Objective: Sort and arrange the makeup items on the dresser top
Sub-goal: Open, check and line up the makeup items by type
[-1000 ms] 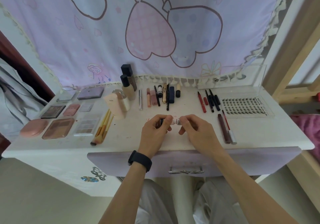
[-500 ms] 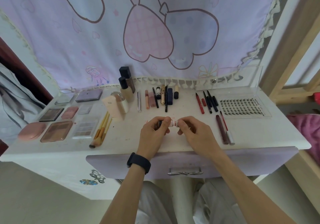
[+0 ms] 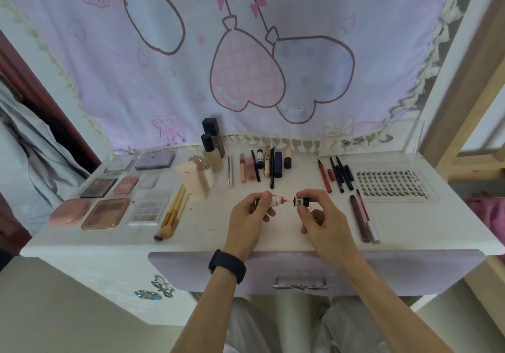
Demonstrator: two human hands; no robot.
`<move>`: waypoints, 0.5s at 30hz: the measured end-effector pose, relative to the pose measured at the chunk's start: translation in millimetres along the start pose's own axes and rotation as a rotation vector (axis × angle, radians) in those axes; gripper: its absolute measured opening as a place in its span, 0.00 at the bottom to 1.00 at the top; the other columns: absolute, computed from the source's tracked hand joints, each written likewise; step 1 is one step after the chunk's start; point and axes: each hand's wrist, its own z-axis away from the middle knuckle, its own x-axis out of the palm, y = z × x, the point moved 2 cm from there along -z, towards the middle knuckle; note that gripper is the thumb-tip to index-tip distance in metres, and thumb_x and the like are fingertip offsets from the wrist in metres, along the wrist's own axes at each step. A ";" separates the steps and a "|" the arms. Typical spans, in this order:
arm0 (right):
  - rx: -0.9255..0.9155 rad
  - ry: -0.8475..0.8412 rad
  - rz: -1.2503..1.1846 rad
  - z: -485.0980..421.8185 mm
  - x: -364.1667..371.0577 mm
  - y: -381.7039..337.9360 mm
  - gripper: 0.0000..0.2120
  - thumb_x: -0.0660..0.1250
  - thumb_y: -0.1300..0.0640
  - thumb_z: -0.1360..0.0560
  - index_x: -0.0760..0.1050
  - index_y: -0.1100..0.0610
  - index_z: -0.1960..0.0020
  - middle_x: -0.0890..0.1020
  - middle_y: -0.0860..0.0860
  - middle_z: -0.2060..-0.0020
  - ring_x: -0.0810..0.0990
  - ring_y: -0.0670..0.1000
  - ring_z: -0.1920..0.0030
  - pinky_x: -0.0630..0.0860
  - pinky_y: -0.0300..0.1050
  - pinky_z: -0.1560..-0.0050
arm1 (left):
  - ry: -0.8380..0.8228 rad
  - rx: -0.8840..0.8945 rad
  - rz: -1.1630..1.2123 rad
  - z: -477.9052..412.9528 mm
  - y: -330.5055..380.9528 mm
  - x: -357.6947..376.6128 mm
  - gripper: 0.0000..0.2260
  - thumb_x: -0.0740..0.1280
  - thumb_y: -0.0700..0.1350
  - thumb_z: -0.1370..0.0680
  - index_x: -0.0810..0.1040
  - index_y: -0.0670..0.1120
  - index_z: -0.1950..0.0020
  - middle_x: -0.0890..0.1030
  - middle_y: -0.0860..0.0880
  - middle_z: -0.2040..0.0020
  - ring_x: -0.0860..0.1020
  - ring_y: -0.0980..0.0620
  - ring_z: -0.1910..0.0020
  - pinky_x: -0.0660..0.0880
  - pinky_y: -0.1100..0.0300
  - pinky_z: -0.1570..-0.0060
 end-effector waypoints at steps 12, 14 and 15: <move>0.025 -0.003 0.044 1.5 1.7 -1.1 0.13 0.67 0.59 0.19 0.73 0.41 0.44 0.80 0.35 0.49 0.80 0.50 0.68 0.78 0.38 0.64 | 0.047 0.002 0.079 2.1 6.2 -7.4 0.08 0.65 0.48 0.19 0.85 0.49 0.48 0.84 0.50 0.60 0.77 0.60 0.65 0.73 0.69 0.62; 0.047 0.007 -0.005 1.3 1.9 -2.9 0.12 0.66 0.60 0.19 0.74 0.43 0.43 0.81 0.36 0.49 0.80 0.50 0.69 0.78 0.38 0.64 | 0.046 0.002 0.071 2.7 6.3 -8.2 0.09 0.66 0.50 0.19 0.85 0.50 0.48 0.85 0.50 0.59 0.77 0.60 0.64 0.74 0.69 0.62; 0.064 0.015 -0.043 1.3 1.6 -4.7 0.11 0.66 0.60 0.19 0.74 0.44 0.43 0.81 0.36 0.50 0.81 0.50 0.69 0.78 0.39 0.64 | 0.049 -0.003 0.071 3.2 6.5 -9.1 0.10 0.66 0.51 0.20 0.85 0.51 0.47 0.85 0.50 0.58 0.77 0.60 0.64 0.74 0.69 0.61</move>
